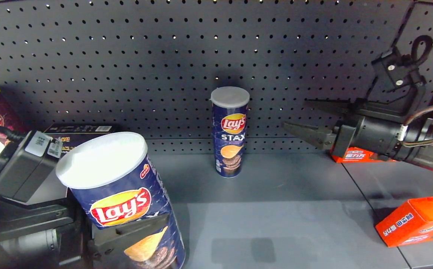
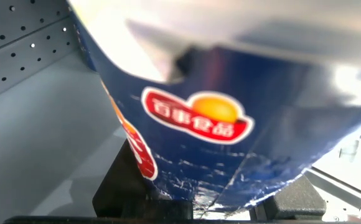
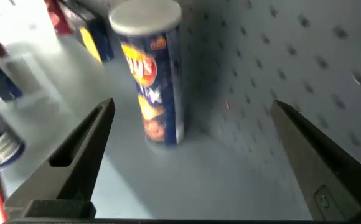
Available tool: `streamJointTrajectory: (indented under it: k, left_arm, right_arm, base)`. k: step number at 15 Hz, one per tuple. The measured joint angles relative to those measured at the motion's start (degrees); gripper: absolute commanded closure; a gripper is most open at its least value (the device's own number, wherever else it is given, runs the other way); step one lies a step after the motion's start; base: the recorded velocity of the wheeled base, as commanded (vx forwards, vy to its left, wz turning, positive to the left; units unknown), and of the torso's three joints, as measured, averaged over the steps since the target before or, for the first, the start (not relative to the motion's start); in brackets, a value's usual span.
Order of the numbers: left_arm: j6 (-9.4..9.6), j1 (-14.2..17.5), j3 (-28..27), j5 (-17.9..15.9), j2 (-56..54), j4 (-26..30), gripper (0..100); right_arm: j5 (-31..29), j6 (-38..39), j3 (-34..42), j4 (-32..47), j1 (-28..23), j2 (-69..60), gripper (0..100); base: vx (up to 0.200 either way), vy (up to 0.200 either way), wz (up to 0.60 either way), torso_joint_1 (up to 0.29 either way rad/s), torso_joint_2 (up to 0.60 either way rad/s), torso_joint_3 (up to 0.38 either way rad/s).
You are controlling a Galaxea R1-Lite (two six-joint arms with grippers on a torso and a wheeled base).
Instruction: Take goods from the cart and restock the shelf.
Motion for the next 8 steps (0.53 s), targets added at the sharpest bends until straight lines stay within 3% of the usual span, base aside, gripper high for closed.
streamJointTrajectory:
  k: [2, 8]
  left_arm:
    - [0.0, -0.06, 0.05, 0.0, 0.02, -0.02, 100]
    - [0.04, 0.91, 0.2, -0.2, 0.0, -0.18, 100]
  right_arm:
    - [1.45, -0.04, -0.27, -3.39, 0.18, 3.8, 0]
    - [5.3, -0.15, -0.96, -3.69, 0.93, 7.86, 0]
  base:
    - [0.0, 0.0, 0.0, 0.0, 0.0, 0.0]
    - [0.0, 0.0, 0.0, 0.0, 0.0, 0.0]
